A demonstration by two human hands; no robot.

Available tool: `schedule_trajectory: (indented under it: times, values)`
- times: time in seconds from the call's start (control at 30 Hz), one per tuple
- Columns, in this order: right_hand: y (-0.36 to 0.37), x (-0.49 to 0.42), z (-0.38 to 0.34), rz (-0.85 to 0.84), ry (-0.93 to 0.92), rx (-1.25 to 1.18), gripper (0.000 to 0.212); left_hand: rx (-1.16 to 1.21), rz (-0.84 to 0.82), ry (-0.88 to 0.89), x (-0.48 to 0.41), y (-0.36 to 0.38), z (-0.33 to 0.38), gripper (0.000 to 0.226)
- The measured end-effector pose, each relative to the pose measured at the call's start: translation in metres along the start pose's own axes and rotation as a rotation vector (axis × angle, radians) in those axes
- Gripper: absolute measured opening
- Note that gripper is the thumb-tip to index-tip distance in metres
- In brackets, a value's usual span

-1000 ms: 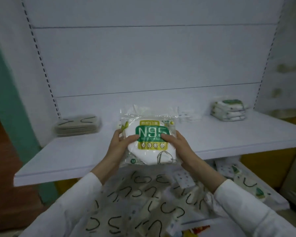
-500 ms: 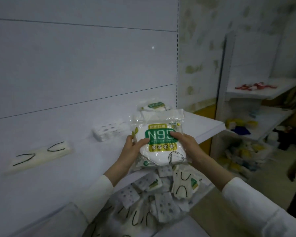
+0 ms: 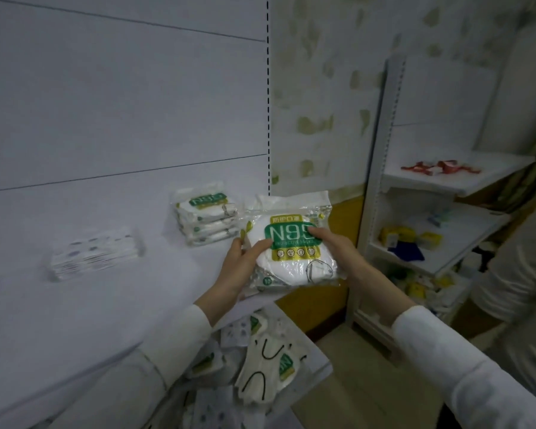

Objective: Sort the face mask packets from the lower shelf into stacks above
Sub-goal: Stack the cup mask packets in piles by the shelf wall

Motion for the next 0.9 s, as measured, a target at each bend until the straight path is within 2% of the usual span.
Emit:
schedule_trajectory:
  times: [0.07,0.23,0.4,0.53,0.67,0.7,0.73,0.8,0.9]
  values:
    - [-0.013,-0.022,0.003,0.003,0.001,0.014,0.034,-0.026,0.014,-0.009,-0.021,0.01,0.002,0.052]
    - [-0.032,-0.086,0.009,0.018,0.022,0.005,0.043,-0.145,0.064,-0.04,-0.077,0.023,0.015,0.05]
    - [-0.037,-0.145,0.014,-0.016,0.072,-0.054,0.054,-0.069,0.155,-0.053,-0.124,0.026,0.026,0.034]
    - [-0.039,-0.185,0.018,-0.058,0.111,-0.108,0.035,-0.059,0.182,-0.095,-0.149,0.03,0.026,0.065]
    - [-0.035,-0.217,0.034,-0.155,0.185,-0.152,0.029,-0.185,0.186,-0.109,-0.168,0.038,0.017,0.056]
    - [-0.031,-0.223,0.036,-0.191,0.209,-0.188,0.034,-0.212,0.191,-0.103,-0.172,0.039,0.018,0.056]
    - [-0.03,-0.231,0.036,-0.212,0.215,-0.169,0.039,-0.227,0.194,-0.094,-0.177,0.04,0.02,0.053]
    - [-0.026,-0.251,0.039,-0.236,0.22,-0.121,0.035,-0.243,0.213,-0.102,-0.186,0.041,0.024,0.041]
    - [-0.013,-0.28,0.043,-0.259,0.257,-0.062,0.028,-0.366,0.269,-0.122,-0.2,0.042,0.025,0.049]
Point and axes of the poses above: each hand's wrist, its own x-axis away from the middle knuckle, its own y-axis out of the palm, z = x × y, the point moved 5 cm from there along -x, towards the middle knuckle, and after that the axes turned 9 degrees about -y, right-handed, at the moved point
